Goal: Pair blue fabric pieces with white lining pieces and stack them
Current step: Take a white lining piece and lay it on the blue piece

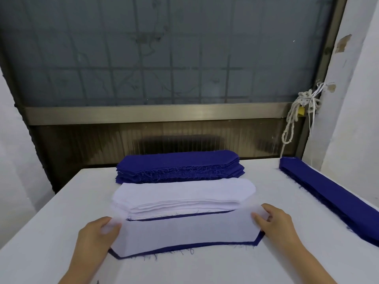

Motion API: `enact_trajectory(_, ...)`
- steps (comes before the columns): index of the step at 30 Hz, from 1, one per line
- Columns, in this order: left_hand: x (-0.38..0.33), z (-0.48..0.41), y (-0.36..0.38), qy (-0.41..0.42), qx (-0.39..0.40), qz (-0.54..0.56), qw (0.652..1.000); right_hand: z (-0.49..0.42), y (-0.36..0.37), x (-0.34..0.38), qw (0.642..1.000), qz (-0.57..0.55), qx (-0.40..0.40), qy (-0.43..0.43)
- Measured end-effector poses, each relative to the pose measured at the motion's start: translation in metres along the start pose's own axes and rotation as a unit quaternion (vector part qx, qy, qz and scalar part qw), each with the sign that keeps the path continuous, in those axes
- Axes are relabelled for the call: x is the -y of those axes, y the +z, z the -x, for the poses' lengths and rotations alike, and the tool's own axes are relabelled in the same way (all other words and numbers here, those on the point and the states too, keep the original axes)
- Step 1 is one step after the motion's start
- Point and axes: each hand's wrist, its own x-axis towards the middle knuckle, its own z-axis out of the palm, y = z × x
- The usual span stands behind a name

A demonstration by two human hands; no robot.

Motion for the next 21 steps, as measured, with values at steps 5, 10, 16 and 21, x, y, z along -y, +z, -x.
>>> enact_trajectory(5, -0.0029, 0.0027, 0.0006, -0.014, 0.007, -0.011, 1.000, 0.0015, 0.0010, 0.0030, 1.000, 0.018, 0.010, -0.009)
enact_trajectory(10, -0.0051, 0.0057, 0.0008, -0.022, 0.023, -0.021, 0.999, 0.0013, 0.0017, 0.0017, 0.999, 0.039, 0.019, 0.012)
enact_trajectory(16, -0.0052, 0.0057, -0.0005, -0.019, 0.019, -0.038, 0.999, 0.0022, 0.0012, 0.0034, 0.999, 0.030, 0.022, 0.029)
enact_trajectory(21, -0.0039, 0.0052, 0.0027, -0.030, 0.025, -0.044, 0.998, 0.0024, 0.0029, 0.0060, 0.998, 0.041, 0.025, 0.027)
